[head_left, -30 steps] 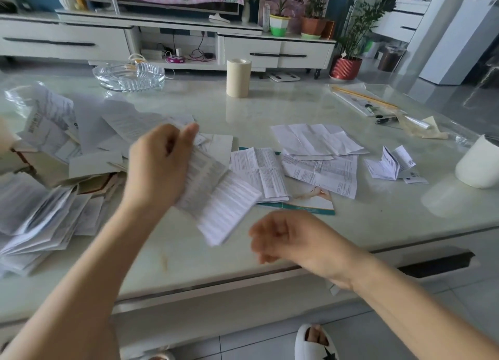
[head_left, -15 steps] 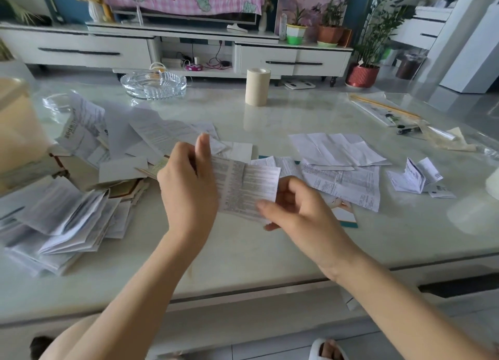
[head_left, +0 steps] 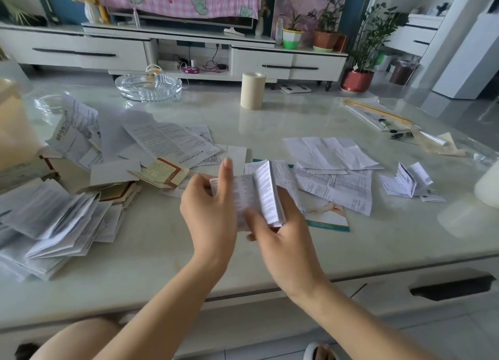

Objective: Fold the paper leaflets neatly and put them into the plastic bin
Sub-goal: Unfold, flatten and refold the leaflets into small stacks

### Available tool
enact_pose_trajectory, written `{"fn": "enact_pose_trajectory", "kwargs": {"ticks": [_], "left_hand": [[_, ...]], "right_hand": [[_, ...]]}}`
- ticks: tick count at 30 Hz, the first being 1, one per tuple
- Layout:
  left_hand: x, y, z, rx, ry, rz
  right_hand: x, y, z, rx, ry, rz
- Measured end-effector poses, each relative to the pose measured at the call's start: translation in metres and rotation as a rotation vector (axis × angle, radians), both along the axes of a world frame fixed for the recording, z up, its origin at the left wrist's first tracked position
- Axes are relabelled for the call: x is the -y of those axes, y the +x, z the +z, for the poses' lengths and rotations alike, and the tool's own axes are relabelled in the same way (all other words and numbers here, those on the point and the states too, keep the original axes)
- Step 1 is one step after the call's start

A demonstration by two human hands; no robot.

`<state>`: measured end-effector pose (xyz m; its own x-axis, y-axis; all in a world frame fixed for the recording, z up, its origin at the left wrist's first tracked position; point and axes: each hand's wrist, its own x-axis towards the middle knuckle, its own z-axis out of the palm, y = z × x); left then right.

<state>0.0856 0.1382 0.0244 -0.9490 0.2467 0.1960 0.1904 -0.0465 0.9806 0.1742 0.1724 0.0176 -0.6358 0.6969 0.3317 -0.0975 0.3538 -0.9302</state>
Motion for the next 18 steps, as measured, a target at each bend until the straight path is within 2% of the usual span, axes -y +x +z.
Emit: {"fn": "enact_pose_trajectory", "kwargs": {"ticks": [3, 7, 9, 11, 13, 17, 18], "left_hand": [[0.001, 0.011, 0.002, 0.089, -0.010, -0.180], [0.008, 0.016, 0.010, 0.462, 0.108, -0.649], [0.011, 0.015, 0.010, 0.482, 0.114, -0.712], [0.012, 0.011, 0.008, 0.479, 0.129, -0.650], [0.011, 0.008, 0.005, 0.475, 0.125, -0.563], [0.009, 0.008, 0.005, 0.348, 0.057, -0.534], [0.009, 0.008, 0.005, 0.320, 0.036, -0.542]], "right_hand": [[-0.013, 0.001, -0.005, -0.020, 0.025, -0.212], [-0.029, 0.006, -0.007, 0.015, 0.409, -0.350], [-0.033, 0.007, -0.011, 0.044, 0.587, -0.305], [-0.034, 0.010, -0.012, 0.088, 0.682, -0.205], [-0.033, 0.013, -0.013, 0.093, 0.626, -0.127], [-0.030, 0.019, -0.006, 0.071, 0.069, -0.027], [-0.033, 0.021, -0.004, 0.082, -0.006, -0.022]]}}
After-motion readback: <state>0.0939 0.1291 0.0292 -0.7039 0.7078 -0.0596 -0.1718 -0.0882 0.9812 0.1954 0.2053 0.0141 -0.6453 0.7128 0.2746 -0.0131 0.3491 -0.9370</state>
